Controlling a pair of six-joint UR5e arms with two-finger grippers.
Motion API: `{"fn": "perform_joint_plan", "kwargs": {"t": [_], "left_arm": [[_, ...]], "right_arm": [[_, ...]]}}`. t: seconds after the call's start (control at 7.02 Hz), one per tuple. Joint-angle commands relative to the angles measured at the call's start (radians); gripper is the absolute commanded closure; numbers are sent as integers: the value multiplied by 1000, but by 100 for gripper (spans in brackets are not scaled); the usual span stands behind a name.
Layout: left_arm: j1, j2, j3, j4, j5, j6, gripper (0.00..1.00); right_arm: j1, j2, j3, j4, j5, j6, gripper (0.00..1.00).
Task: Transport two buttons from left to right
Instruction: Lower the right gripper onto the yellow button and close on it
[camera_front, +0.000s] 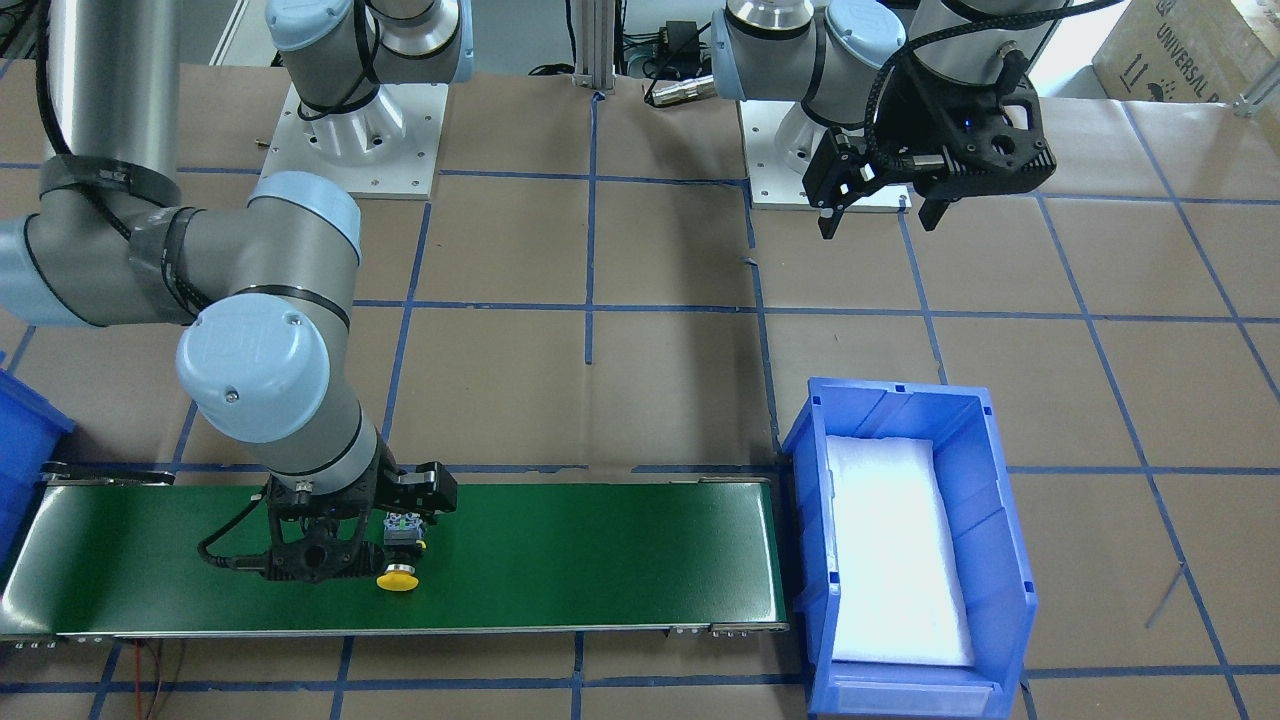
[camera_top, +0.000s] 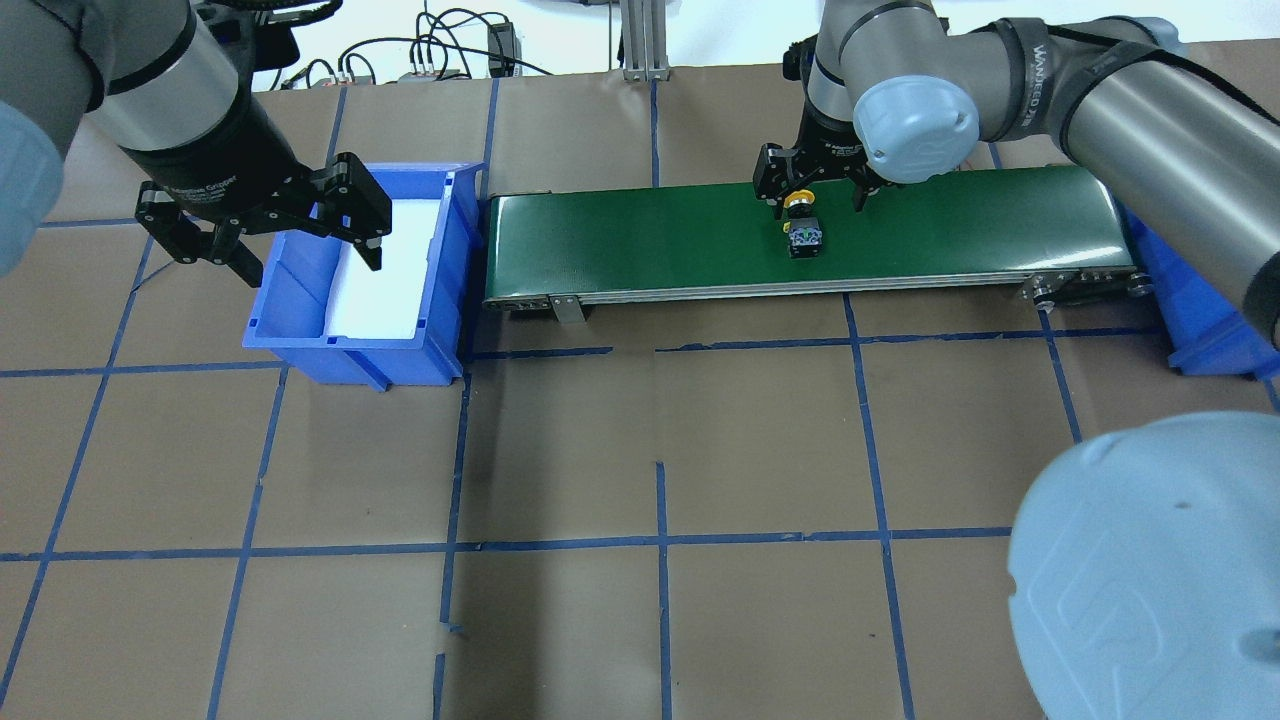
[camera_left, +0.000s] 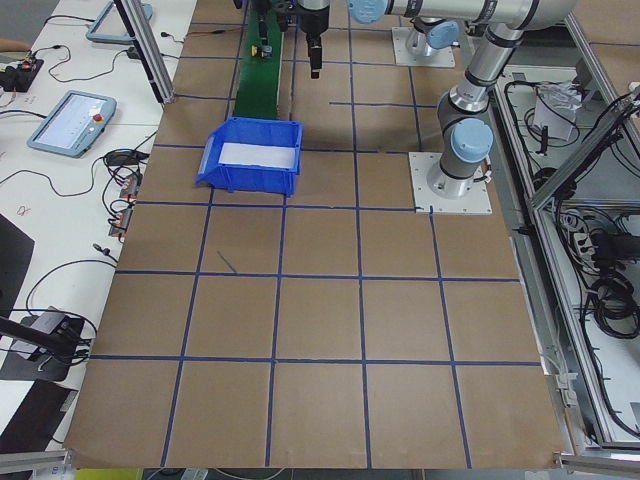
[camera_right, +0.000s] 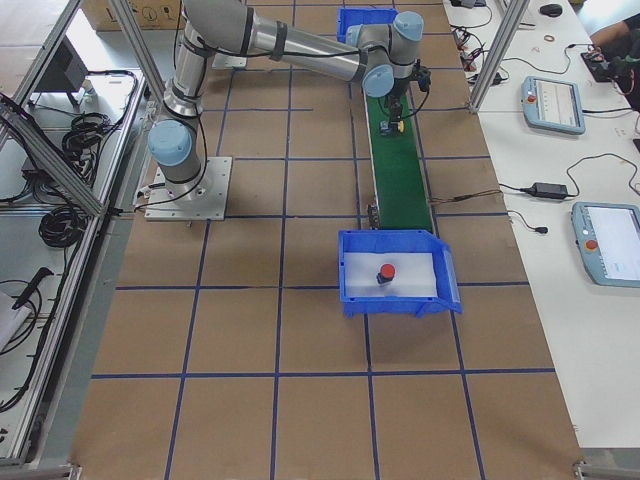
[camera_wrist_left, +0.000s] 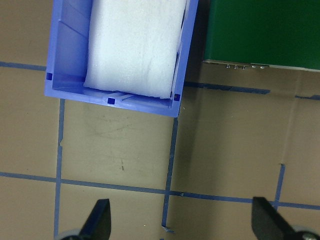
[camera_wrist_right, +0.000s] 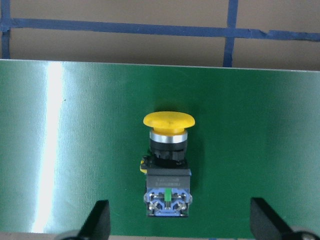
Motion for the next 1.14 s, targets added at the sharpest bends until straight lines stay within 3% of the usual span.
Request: {"fn": "perform_joint_plan", "kwargs": {"t": [0.0,0.28,0.43,0.57,0.71,1.0], "left_arm": [[0,0,0,0,3,2,0],[0,0,0,0,2,2,0],[0,0,0,0,2,2,0],[0,0,0,0,2,2,0],[0,0,0,0,2,2,0],[0,0,0,0,2,2,0]], "right_arm": [[0,32,20,-27,-11,2,4],[-3,35,94,-86,-15,1,6],[-3,34,88,-84,-20,2,34],[-5,26,72,-81,-22,4,72],[-12,18,63,-73,-22,-1,88],[-78,-65,30,38,-22,-22,94]]}}
